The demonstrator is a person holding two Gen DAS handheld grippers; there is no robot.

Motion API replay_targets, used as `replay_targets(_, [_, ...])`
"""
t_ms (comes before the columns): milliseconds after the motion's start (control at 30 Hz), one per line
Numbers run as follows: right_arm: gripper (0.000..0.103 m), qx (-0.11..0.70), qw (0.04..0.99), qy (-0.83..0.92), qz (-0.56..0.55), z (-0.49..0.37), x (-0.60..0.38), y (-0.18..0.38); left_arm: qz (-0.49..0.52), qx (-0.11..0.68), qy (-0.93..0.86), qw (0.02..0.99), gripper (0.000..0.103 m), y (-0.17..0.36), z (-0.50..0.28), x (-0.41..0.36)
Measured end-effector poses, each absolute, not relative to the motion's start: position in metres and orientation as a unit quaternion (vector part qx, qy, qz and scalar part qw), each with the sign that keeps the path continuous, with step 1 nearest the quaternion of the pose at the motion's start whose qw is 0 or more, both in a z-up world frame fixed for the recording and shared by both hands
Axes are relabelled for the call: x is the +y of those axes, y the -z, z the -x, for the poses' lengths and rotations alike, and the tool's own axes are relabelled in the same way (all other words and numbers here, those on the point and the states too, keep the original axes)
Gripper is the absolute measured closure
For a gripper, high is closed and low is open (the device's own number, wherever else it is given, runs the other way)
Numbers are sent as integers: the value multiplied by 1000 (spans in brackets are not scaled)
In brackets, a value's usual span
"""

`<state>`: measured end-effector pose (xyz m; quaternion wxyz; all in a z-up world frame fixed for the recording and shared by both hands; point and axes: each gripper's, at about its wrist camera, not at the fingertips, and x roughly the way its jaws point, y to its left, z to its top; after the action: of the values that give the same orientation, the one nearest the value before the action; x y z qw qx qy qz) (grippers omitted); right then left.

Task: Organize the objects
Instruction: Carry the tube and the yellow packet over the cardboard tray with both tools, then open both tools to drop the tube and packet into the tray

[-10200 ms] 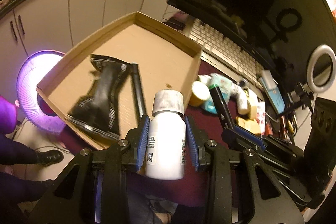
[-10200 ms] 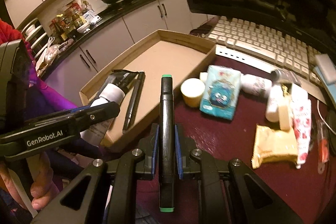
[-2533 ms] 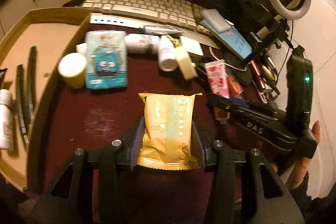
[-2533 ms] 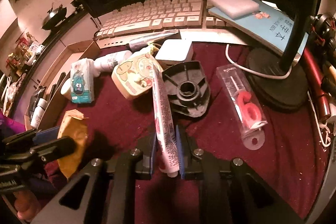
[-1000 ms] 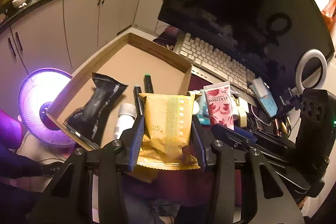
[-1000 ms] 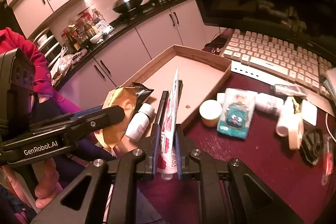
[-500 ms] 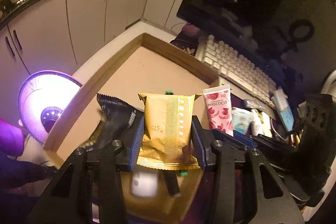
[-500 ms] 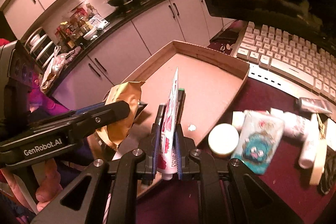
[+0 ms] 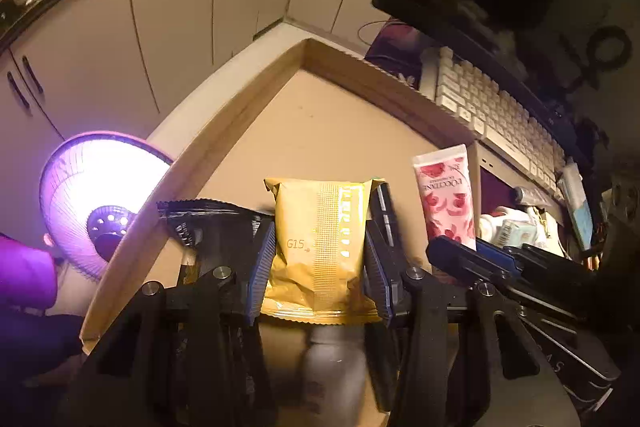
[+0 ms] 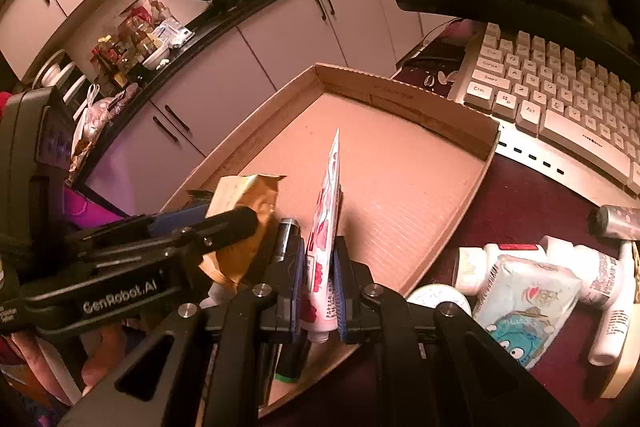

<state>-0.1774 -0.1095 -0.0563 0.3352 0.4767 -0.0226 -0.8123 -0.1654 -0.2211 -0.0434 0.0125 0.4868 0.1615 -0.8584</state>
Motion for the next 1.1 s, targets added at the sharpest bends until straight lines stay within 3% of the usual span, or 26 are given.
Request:
replay_targets(667, [90, 20, 301, 820, -486, 184, -123, 75, -493, 97, 864, 36, 60, 59, 183, -203])
replay_targets(1100, [89, 13, 291, 822, -490, 183, -121, 79, -469, 120, 875, 1, 58, 50, 176, -204])
